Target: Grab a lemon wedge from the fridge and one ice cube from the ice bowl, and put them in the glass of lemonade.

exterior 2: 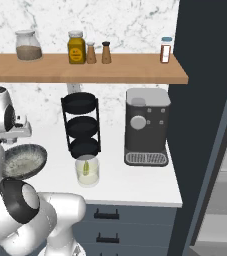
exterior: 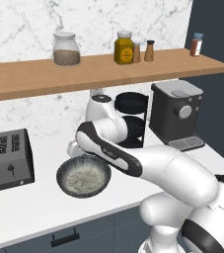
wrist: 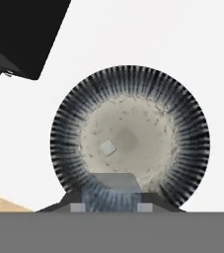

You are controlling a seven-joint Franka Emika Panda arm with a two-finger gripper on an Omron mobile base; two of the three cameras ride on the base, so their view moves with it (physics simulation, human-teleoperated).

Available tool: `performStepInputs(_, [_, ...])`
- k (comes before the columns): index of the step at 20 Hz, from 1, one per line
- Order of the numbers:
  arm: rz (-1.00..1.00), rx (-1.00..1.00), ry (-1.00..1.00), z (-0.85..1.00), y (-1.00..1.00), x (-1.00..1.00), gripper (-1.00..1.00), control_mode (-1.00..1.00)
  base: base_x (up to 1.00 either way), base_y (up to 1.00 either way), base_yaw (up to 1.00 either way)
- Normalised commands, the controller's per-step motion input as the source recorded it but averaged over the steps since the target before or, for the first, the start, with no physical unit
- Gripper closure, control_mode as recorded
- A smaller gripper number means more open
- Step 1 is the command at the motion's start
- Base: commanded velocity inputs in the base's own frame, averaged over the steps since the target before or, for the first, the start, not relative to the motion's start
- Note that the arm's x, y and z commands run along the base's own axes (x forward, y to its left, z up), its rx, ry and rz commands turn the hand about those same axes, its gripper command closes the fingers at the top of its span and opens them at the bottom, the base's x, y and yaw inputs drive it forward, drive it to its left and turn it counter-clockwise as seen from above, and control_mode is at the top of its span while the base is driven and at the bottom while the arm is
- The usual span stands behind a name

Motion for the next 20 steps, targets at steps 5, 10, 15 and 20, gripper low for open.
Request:
performStepInputs(5, [-0.01,-0.05,0.08,0.87,-1.00,-0.04,1.00,-1.00,0.00,0.00,0.00])
performStepInputs(10, [-0.06,-0.12,0.12,0.12,-1.00,0.00,1.00,-1.00,0.00,0.00,0.00])
performStepInputs(15, [-0.11,-0.08,0.07,-0.07,-1.00,0.16,1.00,-1.00,0.00,0.00,0.00])
performStepInputs(20, [-0.13,-0.01,0.04,-0.59,-1.00,0.20,1.00,-1.00,0.00,0.00,0.00])
